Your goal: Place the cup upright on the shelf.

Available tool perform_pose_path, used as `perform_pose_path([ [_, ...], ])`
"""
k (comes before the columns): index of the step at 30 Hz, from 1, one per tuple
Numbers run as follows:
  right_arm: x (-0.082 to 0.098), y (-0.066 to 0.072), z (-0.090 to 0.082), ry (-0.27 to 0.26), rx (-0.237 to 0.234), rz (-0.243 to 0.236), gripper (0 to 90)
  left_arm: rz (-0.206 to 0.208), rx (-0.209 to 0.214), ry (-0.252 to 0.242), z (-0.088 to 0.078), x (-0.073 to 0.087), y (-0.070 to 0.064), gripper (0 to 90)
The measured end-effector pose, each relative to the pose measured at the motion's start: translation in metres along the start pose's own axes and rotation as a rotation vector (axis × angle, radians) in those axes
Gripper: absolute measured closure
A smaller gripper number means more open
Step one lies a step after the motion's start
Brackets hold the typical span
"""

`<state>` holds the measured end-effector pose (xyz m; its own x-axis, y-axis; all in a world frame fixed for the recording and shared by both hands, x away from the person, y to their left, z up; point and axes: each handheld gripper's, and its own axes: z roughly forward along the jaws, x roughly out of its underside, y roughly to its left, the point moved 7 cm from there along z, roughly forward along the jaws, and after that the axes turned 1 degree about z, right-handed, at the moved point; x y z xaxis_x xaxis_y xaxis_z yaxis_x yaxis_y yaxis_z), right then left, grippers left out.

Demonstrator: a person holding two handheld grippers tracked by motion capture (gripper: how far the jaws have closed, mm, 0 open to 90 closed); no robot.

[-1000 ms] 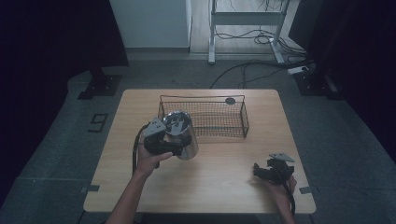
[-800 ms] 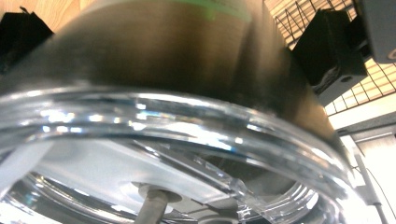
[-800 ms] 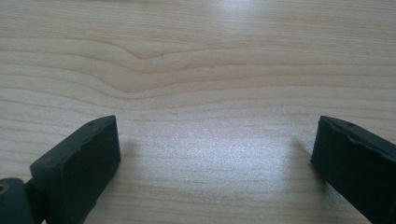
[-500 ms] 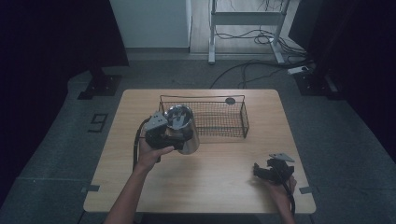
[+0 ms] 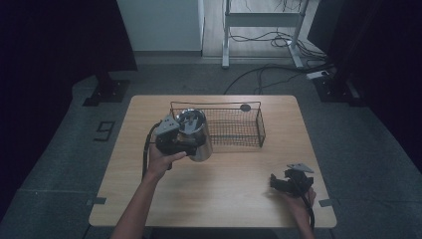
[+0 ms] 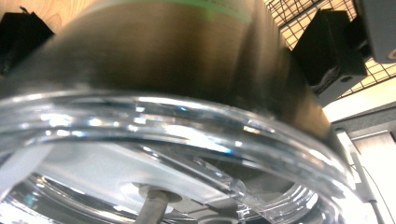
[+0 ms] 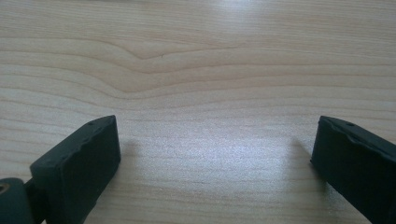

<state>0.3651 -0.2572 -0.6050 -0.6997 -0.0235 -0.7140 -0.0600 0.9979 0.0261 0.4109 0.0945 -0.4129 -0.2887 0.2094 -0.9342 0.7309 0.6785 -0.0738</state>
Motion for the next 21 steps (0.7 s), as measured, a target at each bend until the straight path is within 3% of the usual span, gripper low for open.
perform_pose_path([
  [21, 0.000, 0.000, 0.000, -0.003, 0.000, 0.001, 1.0, -0.017, -0.026, 0.010, 0.014, -0.010, 0.014, 3.9],
])
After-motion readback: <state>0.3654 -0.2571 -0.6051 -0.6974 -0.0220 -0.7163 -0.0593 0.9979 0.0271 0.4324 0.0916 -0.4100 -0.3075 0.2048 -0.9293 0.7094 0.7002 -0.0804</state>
